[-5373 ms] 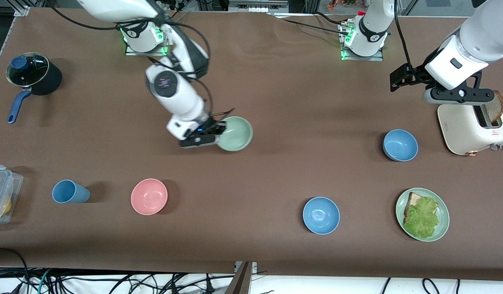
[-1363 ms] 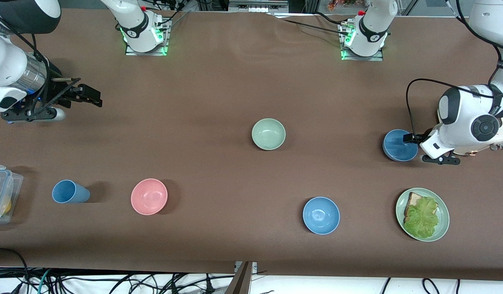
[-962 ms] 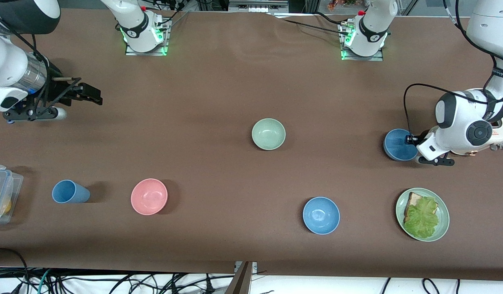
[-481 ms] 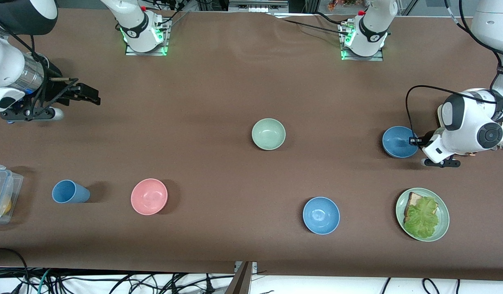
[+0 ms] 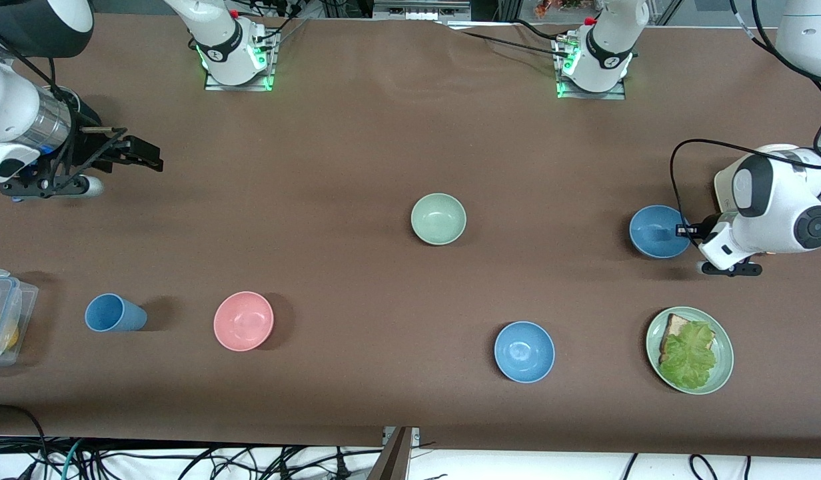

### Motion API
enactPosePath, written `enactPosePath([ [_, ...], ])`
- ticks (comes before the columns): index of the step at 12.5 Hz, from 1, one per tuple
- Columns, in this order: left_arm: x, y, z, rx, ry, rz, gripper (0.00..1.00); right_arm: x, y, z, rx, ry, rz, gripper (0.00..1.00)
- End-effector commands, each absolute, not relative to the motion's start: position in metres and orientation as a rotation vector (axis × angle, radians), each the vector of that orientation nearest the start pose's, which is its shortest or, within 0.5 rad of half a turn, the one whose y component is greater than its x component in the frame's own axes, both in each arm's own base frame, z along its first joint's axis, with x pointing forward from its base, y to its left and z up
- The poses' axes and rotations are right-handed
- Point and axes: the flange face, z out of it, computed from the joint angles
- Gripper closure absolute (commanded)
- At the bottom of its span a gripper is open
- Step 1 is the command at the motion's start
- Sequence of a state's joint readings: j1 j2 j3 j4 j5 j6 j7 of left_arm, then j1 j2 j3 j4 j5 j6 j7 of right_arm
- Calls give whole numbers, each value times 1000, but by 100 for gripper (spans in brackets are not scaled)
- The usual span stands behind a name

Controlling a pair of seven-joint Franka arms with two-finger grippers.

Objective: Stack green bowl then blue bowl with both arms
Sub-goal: 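Carry the blue bowl with the left gripper over the green bowl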

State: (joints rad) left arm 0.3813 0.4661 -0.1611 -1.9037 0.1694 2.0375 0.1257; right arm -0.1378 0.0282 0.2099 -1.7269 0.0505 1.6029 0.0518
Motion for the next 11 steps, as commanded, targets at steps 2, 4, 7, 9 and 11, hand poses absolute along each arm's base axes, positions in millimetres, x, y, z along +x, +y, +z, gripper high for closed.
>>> enactPosePath([
  [2,605,108,305,-3133,79,616,100,552,39,538,-3105,-48,240,0],
  [4,621,68,353,-3169,168,609,100,554,37,535,-3127,-52,245,0],
  [7,622,13,387,-3316,205,566,100,553,42,534,-3135,-81,261,0],
  [9,626,-47,393,-3328,183,542,100,550,44,540,-3130,-116,285,0],
  [11,627,-133,388,-3312,149,481,100,539,70,539,-3116,-192,382,0],
])
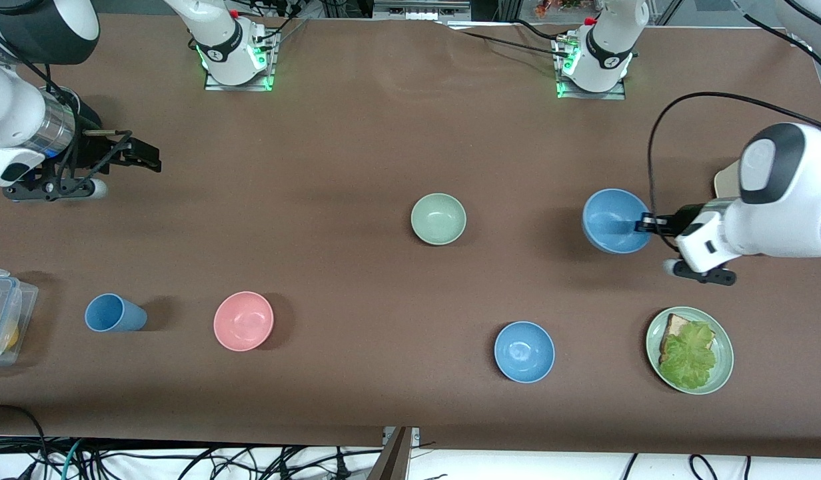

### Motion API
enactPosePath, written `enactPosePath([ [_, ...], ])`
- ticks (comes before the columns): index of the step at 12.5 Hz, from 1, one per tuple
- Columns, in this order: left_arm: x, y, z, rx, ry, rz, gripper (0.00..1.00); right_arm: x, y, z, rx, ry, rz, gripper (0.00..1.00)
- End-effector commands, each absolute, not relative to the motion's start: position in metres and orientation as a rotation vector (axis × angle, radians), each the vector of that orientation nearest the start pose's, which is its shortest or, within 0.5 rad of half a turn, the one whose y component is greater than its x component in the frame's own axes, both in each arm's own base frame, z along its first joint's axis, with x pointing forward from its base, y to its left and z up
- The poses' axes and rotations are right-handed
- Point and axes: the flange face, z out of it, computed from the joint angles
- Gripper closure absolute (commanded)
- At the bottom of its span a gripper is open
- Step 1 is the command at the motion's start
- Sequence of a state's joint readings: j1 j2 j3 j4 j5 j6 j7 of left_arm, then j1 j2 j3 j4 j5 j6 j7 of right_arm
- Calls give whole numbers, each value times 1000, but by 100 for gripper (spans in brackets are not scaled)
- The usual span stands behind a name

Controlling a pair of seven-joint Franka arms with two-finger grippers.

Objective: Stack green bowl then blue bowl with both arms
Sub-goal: 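Carry the blue bowl with the left gripper over the green bowl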

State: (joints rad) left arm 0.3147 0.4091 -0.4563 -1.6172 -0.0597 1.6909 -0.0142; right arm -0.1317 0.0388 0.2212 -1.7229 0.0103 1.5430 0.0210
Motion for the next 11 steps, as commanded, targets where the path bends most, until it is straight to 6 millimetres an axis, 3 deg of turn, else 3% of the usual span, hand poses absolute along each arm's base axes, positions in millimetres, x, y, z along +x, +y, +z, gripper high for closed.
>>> enactPosePath([
  [1,623,-175,380,-3308,133,467,100,537,89,541,-3120,-221,368,0],
  [4,610,-254,341,-3304,64,480,100,543,122,536,-3112,-305,318,0],
  [6,598,-292,324,-3292,36,511,100,545,126,533,-3120,-312,310,0],
  [8,582,-321,306,-3266,11,580,100,550,115,538,-3134,-308,265,0],
  [10,573,-335,283,-3274,-2,688,100,558,113,558,-3135,-275,162,0],
  [11,567,-342,275,-3269,3,724,100,563,115,550,-3134,-281,180,0],
])
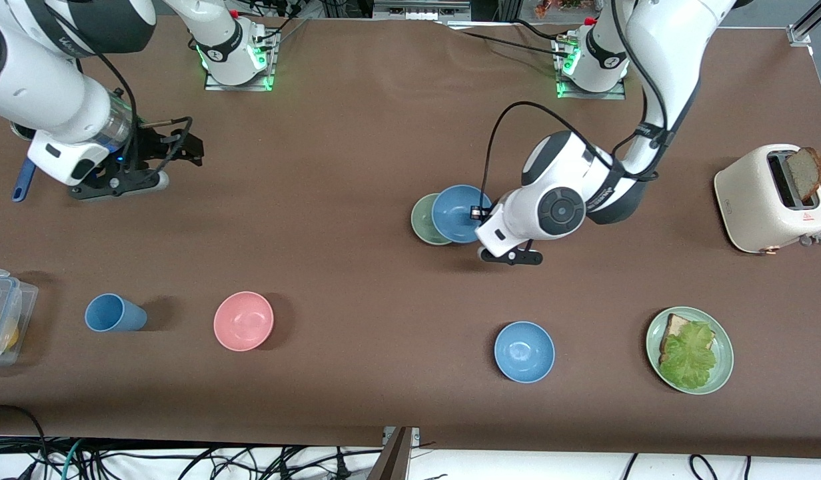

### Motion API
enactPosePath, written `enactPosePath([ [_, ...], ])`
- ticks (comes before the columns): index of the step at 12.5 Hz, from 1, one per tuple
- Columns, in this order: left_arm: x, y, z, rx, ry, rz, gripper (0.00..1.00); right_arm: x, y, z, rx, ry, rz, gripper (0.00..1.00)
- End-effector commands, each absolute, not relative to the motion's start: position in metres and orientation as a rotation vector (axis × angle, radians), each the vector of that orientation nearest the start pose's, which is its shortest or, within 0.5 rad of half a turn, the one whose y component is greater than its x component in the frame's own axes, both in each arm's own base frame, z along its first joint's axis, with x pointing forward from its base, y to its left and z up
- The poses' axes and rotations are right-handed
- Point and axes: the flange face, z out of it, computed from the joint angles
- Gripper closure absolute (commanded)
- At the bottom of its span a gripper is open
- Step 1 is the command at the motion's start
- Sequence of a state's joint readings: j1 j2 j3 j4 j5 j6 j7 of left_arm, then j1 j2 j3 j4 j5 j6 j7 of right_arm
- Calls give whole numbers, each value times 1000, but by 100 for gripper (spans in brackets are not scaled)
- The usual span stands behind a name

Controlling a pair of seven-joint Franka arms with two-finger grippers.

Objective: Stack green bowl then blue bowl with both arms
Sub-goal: 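Lower the blue bowl into the green bowl and open the left gripper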

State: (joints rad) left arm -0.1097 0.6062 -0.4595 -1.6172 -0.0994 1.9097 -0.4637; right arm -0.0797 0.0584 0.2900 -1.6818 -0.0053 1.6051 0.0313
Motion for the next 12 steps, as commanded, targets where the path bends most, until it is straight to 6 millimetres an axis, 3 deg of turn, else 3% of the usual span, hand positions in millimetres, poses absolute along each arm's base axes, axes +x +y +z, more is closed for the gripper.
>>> enactPosePath([
  [1,562,-349,267,-3258,17,747,100,564,116,548,-3133,-278,184,0],
  [5,562,-355,248,-3274,6,739,100,571,132,555,-3117,-309,35,0],
  [12,561,-364,230,-3289,-1,711,100,580,132,553,-3115,-315,-27,0],
])
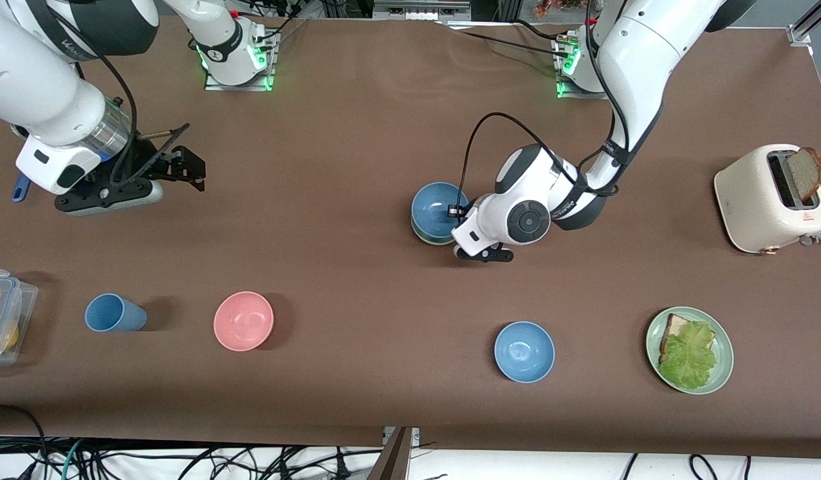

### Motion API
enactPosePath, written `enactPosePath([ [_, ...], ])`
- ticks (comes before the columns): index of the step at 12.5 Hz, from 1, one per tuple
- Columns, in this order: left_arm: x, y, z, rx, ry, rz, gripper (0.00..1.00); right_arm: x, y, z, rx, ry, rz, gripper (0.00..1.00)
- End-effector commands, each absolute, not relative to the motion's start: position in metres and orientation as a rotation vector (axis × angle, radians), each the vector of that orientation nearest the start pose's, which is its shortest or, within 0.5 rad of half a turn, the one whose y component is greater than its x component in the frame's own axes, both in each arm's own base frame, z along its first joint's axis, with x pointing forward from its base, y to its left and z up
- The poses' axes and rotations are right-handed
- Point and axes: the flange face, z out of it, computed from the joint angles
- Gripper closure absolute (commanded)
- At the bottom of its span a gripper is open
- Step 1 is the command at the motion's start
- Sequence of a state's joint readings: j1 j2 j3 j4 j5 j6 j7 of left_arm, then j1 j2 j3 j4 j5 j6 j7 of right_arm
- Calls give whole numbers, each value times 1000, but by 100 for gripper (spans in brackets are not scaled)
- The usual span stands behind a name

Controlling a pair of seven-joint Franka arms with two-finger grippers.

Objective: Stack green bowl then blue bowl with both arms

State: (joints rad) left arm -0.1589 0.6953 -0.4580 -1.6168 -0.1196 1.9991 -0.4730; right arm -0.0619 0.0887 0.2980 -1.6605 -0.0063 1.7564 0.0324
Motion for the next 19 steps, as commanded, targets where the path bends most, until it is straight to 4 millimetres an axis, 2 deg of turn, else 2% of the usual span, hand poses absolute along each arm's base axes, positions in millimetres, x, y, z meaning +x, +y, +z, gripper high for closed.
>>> enactPosePath([
  [1,560,-364,226,-3284,-3,719,100,578,132,554,-3116,-322,-22,0],
  [2,561,-362,226,-3281,-5,717,100,577,132,555,-3117,-315,-22,0],
  [3,561,-361,225,-3280,-7,719,96,577,133,555,-3117,-318,-22,0],
  [4,560,-363,226,-3279,-45,730,38,577,133,556,-3119,-318,-24,0],
  [5,561,-362,227,-3271,-73,723,0,577,132,556,-3118,-315,-22,0],
  [8,563,-360,234,-3275,-85,727,0,576,131,558,-3120,-313,-27,0],
  [9,567,-356,247,-3285,-85,698,0,576,131,559,-3120,-314,-29,0],
  [11,569,-351,298,-3284,-70,637,0,576,130,560,-3120,-325,-34,0],
  [14,579,-296,400,-3262,-118,524,0,574,127,566,-3120,-320,-48,0],
  [16,589,-248,463,-3207,-161,440,0,574,124,566,-3124,-312,-41,0],
  [18,593,-203,514,-3162,-212,382,0,577,114,571,-3125,-285,-57,0],
  [19,593,-177,532,-3147,-154,375,0,581,105,582,-3123,-276,-92,0],
])
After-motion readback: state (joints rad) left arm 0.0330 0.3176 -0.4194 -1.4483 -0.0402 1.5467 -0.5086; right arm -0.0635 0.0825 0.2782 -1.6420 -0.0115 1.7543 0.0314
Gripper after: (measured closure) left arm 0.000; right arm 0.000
